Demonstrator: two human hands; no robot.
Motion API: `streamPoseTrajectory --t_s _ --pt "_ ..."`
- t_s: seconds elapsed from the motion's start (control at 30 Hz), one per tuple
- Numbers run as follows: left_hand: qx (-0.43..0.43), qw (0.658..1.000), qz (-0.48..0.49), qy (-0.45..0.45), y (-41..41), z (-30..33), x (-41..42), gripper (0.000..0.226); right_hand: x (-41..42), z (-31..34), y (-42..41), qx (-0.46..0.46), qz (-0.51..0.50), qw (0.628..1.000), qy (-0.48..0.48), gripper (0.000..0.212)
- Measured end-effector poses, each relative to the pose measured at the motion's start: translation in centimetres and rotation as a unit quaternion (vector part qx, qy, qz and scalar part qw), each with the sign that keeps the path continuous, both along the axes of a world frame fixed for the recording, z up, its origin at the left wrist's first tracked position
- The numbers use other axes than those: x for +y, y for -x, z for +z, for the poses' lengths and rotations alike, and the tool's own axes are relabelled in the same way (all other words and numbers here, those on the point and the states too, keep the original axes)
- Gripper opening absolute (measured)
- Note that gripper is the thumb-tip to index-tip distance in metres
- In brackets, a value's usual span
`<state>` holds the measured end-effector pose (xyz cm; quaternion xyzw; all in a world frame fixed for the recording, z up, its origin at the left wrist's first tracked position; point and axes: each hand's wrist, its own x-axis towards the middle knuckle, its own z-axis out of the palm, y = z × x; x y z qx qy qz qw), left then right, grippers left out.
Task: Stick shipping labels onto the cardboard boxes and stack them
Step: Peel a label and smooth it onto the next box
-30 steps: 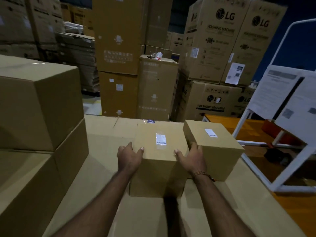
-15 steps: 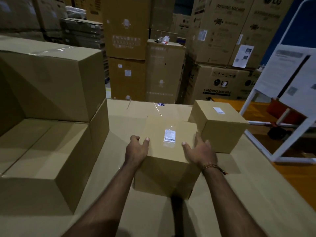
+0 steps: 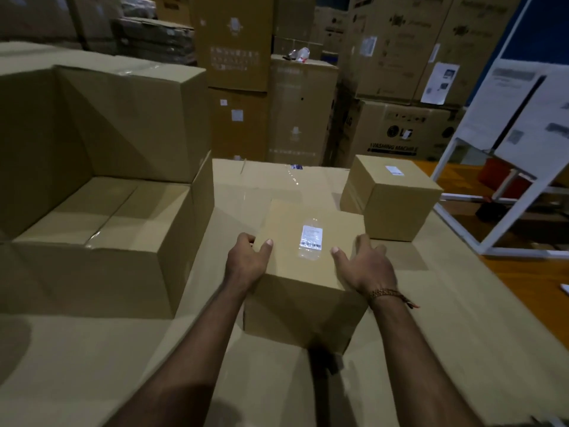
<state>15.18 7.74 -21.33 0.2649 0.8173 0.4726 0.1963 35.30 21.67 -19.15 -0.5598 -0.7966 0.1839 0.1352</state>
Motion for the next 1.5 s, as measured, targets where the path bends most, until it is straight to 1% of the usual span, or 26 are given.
streamPoseTrajectory --t_s 0.27,0.43,0.6,0.73,0.83,0.87,0.9,0.93,1.0,1.03,1.07,1.1,1.13,1.2,1.27,1.37,1.4,1.47,1.5 --pt "-0.005 0.999 0.046 0.019 -5.8 0.3 -6.2 0.049 -5.1 -0.9 -4.7 0.030 0.039 0.999 -0.005 0.060" --pt "-0.019 0.997 0.069 0.034 -8.6 0.5 -9.8 0.051 -7.3 -1.2 -7.3 0.053 0.074 0.996 0.006 0.072" --pt "-0.081 0.992 0.062 0.077 -8.6 0.8 -12.7 0.053 -8.9 -1.1 -8.1 0.070 0.123 0.990 0.012 0.078" --pt "-0.117 0.987 0.036 0.104 -7.7 1.6 -14.0 0.053 -10.4 -1.2 -7.7 0.064 0.131 0.989 0.012 0.077" --pt "-0.120 0.987 0.034 0.103 -7.0 2.1 -14.2 0.067 -11.5 -1.2 -7.1 0.056 0.120 0.991 0.008 0.075" --pt "-0.097 0.990 0.035 0.098 -6.9 2.1 -14.1 0.072 -11.8 -1.2 -6.9 0.052 0.116 0.992 0.006 0.074" --pt "-0.046 0.994 0.035 0.093 -6.8 2.1 -14.0 0.075 -12.2 -1.3 -6.6 0.050 0.111 0.993 0.005 0.074" --pt "0.028 0.996 0.030 0.082 -6.9 2.1 -14.0 0.077 -12.5 -1.3 -6.3 0.047 0.107 0.993 0.003 0.074" --pt "0.169 0.985 -0.003 0.026 -6.7 2.1 -13.9 0.077 -13.3 -1.4 -5.7 0.040 0.100 0.994 -0.003 0.073" --pt "0.198 0.980 -0.037 0.004 -6.4 2.1 -13.8 0.075 -13.6 -1.4 -5.4 0.033 0.098 0.995 -0.006 0.073" --pt "0.198 0.977 -0.075 -0.008 -6.0 2.0 -13.7 0.071 -13.9 -1.4 -5.1 0.026 0.095 0.995 -0.009 0.073" --pt "0.186 0.976 -0.112 -0.001 -5.5 1.7 -13.6 0.068 -14.2 -1.4 -5.0 0.018 0.091 0.996 -0.011 0.073" --pt "0.183 0.972 -0.147 0.020 -5.1 1.4 -13.5 0.068 -14.3 -1.4 -5.0 0.014 0.086 0.996 -0.014 0.074" --pt "0.214 0.954 -0.201 0.067 -4.4 0.8 -13.4 0.073 -14.4 -1.2 -5.0 0.014 0.080 0.996 -0.021 0.076" --pt "0.239 0.940 -0.229 0.085 -4.2 0.7 -13.4 0.072 -14.5 -1.2 -5.0 0.013 0.083 0.996 -0.023 0.077" --pt "0.254 0.931 -0.240 0.102 -3.9 0.3 -13.4 0.065 -14.4 -1.1 -4.9 0.000 0.088 0.996 -0.033 0.077" --pt "0.255 0.930 -0.241 0.108 -3.8 0.3 -13.3 0.065 -14.3 -0.9 -4.8 -0.015 0.092 0.994 -0.061 0.075" --pt "0.255 0.928 -0.244 0.118 -3.7 0.3 -13.2 0.068 -13.8 -0.3 -4.4 -0.044 0.112 0.980 -0.156 0.070" --pt "0.255 0.927 -0.246 0.121 -3.7 0.4 -13.2 0.070 -13.6 0.0 -4.0 -0.043 0.127 0.973 -0.188 0.067"
